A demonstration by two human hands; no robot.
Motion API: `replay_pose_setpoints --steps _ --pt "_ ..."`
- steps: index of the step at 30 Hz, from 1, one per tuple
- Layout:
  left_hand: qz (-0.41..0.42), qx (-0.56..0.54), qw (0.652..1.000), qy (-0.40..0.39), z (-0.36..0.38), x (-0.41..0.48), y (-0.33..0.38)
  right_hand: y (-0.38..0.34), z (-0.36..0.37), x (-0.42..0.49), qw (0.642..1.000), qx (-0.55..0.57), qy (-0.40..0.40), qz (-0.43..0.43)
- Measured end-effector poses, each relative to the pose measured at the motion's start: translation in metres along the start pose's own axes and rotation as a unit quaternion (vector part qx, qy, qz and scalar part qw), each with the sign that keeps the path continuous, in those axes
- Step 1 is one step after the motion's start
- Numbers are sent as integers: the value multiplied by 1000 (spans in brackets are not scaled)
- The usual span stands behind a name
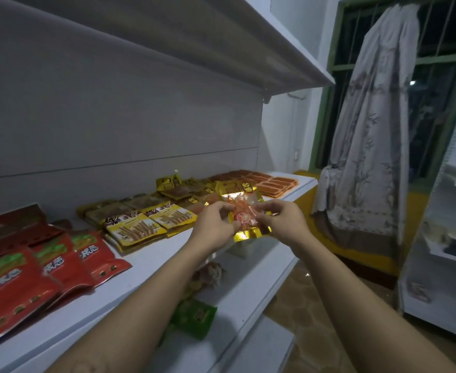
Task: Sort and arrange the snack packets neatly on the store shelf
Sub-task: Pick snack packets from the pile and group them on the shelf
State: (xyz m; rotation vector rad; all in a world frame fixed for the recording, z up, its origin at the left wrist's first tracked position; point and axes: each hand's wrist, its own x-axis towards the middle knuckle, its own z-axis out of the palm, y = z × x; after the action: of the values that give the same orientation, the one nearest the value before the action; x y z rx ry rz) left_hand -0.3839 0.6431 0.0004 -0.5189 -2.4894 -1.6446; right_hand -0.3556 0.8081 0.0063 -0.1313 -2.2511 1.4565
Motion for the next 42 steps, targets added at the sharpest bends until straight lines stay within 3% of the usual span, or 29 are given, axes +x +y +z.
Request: replay_pose_setpoints --steps 5,8,13,16,23,26,29,35,42 --pt "-3 93 995 35 11 55 -7 23 10 85 998 18 -49 -34" --pt "-7 192 980 50 13 96 -11 40 11 150 998 44 -35 -31" --pt "-61 428 899 66 4 153 -17 61 14 246 995 75 -67 1" --pt "-94 510 852 70 -1 178 -24 66 28 291 993 74 -97 -1" --pt "-163 537 828 -1 9 208 -35 55 95 350 981 37 -189 -40" --pt "-198 550 810 -53 12 215 -38 52 118 357 965 -98 -225 -97" --pt "-221 555 798 -78 16 219 -40 57 125 355 921 -283 -222 -150" --pt "-193 553 810 -43 14 215 -33 53 118 349 872 -387 -213 -210" --pt "-145 615 771 81 -38 164 -9 -6 104 305 880 -298 -191 -316"
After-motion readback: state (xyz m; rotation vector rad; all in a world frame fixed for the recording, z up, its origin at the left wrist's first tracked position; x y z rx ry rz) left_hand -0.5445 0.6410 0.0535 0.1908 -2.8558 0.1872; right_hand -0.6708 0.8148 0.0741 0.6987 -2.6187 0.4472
